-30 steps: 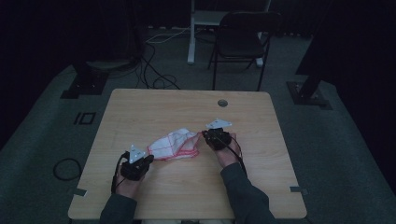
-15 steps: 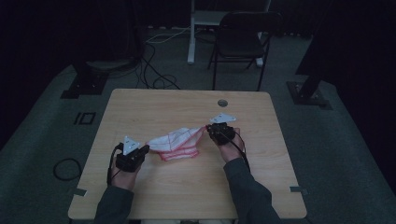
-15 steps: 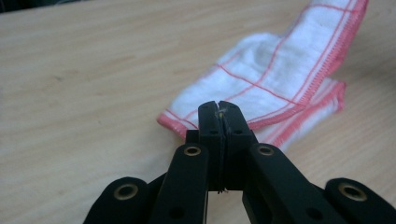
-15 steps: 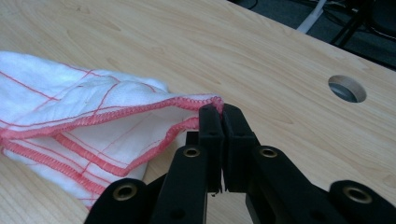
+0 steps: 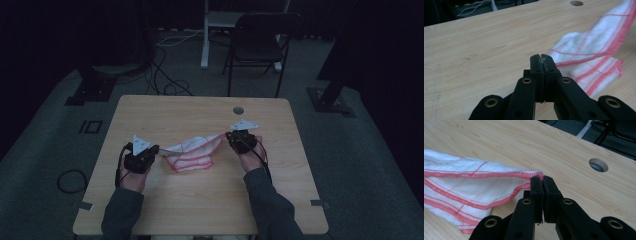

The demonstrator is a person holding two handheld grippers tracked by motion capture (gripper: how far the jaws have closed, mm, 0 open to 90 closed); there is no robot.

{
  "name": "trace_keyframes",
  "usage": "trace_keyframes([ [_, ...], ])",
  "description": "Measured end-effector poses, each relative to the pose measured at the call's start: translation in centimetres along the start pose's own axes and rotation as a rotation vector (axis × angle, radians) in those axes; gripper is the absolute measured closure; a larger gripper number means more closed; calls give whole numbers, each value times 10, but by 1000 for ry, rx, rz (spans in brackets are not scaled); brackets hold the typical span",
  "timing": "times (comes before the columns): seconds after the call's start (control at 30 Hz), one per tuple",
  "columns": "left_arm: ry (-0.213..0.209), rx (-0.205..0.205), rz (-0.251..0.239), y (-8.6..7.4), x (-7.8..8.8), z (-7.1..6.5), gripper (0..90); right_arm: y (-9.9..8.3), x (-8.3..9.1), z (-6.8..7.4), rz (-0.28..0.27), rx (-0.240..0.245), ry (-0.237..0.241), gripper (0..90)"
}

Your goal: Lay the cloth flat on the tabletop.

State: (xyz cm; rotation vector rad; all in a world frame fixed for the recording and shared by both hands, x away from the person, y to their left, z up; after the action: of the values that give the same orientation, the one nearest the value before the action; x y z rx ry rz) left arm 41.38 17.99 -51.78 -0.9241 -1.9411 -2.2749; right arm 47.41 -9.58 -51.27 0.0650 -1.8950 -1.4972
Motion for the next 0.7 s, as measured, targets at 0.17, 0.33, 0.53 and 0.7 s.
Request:
trace_keyframes([
  [0.17,32,-24,23,0,-19,8,898,-5,-5,-3,18,-5,-7,886],
  [0.33,58,-23,48,-1,-39,17,898,-11,-14,-6,40,-18,-10,886],
  [0.53,79,-20,88,-3,-59,24,897,-16,-21,-8,59,-29,-9,885],
  [0.7,101,-28,108,0,-73,28,895,-20,-30,-9,82,-41,-7,885],
])
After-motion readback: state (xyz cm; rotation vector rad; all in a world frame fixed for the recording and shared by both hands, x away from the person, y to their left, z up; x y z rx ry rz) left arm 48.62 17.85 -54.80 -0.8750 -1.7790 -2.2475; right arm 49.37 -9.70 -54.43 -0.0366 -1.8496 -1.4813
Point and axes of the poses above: each handheld gripper's, and its own axes: x roughly backward along the jaws, y roughly out of its top, z roughly to its left, the point moved 9 cm from there along -x, roughly forward along the jaws, and after that the axes turned 7 degrees about -z, right-handed, at the moved point
